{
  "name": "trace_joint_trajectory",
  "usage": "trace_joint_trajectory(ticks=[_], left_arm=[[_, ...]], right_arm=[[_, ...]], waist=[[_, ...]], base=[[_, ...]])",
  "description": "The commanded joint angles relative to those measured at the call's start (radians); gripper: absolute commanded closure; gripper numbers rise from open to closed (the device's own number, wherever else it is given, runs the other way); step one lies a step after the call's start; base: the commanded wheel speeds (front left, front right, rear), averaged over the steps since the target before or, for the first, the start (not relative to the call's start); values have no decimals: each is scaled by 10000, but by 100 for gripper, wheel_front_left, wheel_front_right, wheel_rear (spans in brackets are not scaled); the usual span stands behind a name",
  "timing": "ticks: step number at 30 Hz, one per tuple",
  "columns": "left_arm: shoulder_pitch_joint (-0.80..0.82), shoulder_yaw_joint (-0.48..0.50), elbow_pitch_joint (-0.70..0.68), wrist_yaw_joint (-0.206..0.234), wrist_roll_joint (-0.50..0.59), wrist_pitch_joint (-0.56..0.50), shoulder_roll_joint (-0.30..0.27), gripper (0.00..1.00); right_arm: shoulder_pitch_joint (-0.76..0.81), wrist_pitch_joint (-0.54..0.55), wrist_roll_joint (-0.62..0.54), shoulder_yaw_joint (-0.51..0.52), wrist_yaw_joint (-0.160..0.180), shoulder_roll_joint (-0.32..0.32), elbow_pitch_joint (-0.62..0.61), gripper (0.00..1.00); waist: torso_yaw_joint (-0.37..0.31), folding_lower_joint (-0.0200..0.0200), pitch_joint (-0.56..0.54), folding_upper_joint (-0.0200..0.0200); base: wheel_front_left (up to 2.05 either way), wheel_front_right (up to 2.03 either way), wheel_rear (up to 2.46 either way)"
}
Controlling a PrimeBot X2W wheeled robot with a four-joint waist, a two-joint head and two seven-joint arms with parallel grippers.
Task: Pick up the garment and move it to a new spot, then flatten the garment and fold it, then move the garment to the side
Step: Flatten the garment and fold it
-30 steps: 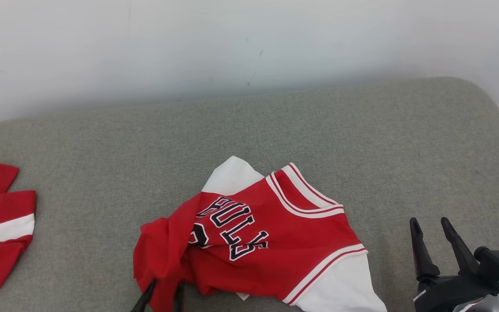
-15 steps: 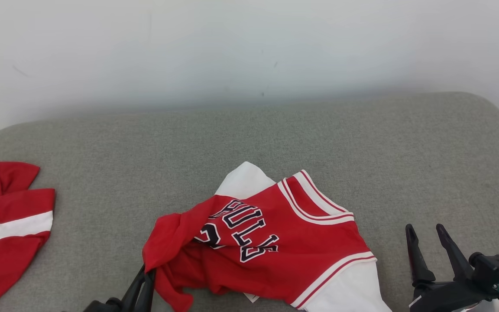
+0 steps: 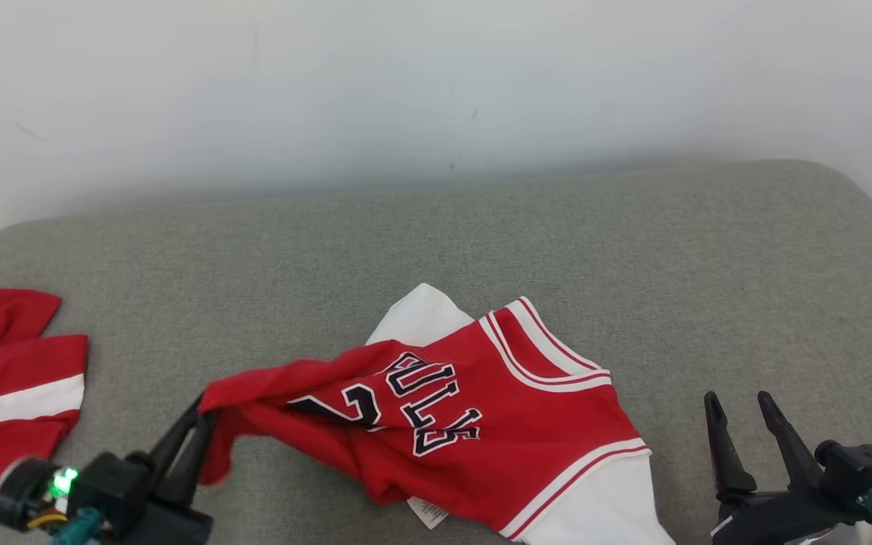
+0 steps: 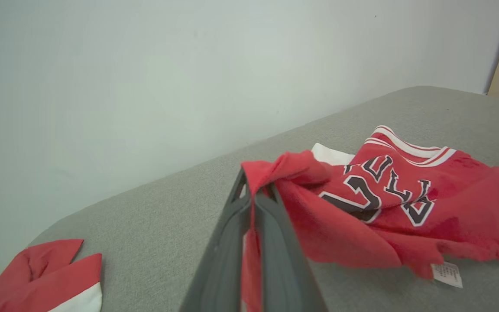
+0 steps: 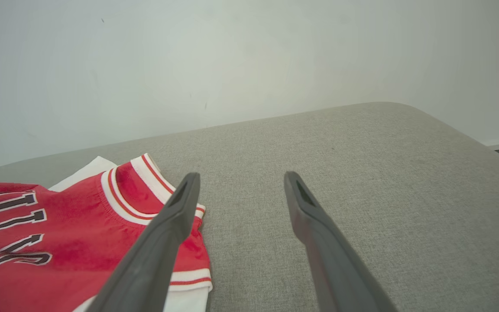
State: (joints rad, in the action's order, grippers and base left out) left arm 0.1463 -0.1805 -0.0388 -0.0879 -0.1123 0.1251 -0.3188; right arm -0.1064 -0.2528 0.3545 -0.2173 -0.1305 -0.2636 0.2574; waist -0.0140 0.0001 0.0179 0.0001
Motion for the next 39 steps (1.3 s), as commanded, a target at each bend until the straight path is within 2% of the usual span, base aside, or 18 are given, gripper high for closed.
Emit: trace_joint_trajectory(ticks=[1, 9, 20, 39], left_arm=[[206, 26, -117, -78, 33, -110, -196, 100], [1233, -45, -163, -283, -301, -538, -868, 100], [2651, -640, -665, -380, -511, -1236, -1743, 100], [3375, -862, -1303, -360, -479, -1980, -2429, 100]], right_arm=[[-52, -57, 44, -42, -5, 8, 18, 0], [-145, -107, 93, -90, -5, 23, 122, 0], [-172, -134, 54, -21, -5, -1, 129, 0], [-196, -140, 51, 0, -5, 2, 132, 0]], waist=[[-74, -1, 16, -1], [-360, -1, 35, -1], [-755, -1, 181, -1], [-1004, -1, 196, -1]], base=[[0, 0, 0], [0, 0, 0], [0, 0, 0], [0, 0, 0]])
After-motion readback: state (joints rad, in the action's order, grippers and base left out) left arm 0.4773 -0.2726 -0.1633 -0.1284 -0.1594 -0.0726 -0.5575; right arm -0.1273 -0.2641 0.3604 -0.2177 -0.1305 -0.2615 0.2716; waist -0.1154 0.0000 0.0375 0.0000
